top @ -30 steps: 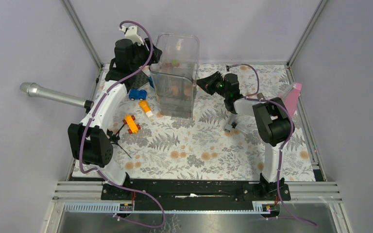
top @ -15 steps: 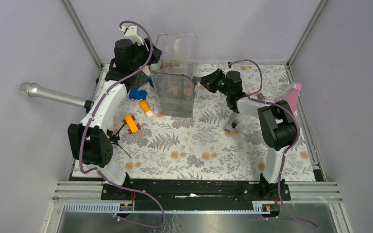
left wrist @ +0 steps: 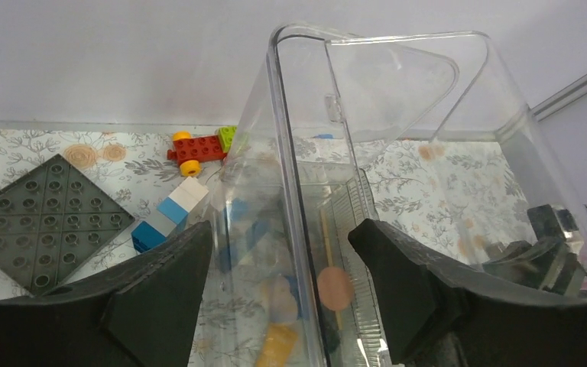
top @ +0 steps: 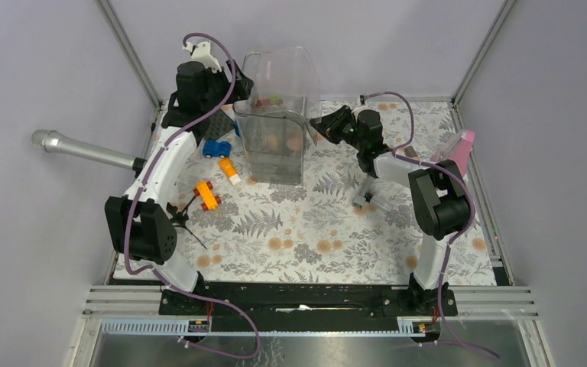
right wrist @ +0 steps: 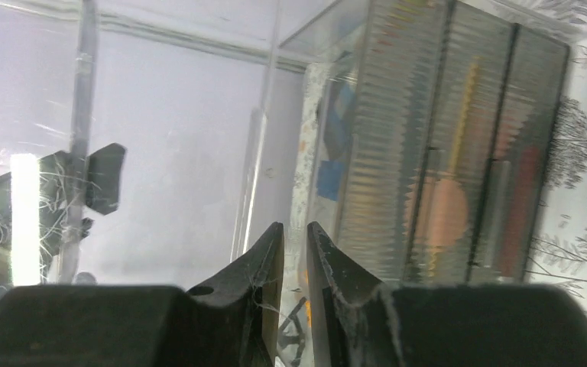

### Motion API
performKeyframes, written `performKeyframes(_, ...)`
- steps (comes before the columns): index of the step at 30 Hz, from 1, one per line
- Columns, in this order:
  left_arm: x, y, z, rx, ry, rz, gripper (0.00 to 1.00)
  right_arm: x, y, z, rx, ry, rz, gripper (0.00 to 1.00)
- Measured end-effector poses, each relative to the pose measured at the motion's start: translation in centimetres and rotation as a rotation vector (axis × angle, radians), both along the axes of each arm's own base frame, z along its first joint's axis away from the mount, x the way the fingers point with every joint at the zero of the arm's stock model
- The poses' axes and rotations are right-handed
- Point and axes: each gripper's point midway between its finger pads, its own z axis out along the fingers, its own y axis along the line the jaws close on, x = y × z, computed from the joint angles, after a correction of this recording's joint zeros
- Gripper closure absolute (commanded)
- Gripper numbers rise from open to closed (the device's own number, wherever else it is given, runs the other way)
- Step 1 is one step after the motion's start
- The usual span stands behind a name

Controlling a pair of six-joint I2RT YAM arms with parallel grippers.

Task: Organize the makeup
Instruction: Open the storage box from the storage box.

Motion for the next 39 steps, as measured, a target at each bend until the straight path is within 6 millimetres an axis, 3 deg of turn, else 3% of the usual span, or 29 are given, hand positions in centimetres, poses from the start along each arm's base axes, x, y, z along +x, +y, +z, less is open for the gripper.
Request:
performKeyframes(11, -0.7, 0.0, 0.8, -0.027, 0.033, 0.003, 0.11, -1.2, 0.5, 7.3, 0.138, -0.122, 0.042, 0.75)
performKeyframes(22, -1.0, 0.1, 1.7, -0.033, 0.047, 0.016, 0.05, -1.3, 0.8, 9.7, 0.170, -0.150, 0.061, 0.75)
performKeyframes(29, -1.7, 1.2, 3.9, -0.029, 0.009, 0.072, 0.01, -1.3, 0.8, 13.5, 0.189, -0.205, 0.065, 0.75)
performKeyframes(34, -3.2, 3.1, 7.1, -0.027, -0.069, 0.157, 0.01, -1.5, 1.0, 16.2, 0.197, -0.243, 0.080, 0.75)
performKeyframes(39, -8.3, 5.4, 8.8, -0.012, -0.182, 0.205, 0.01, -1.5, 1.1, 18.4, 0.200, -0.272, 0.093, 0.74)
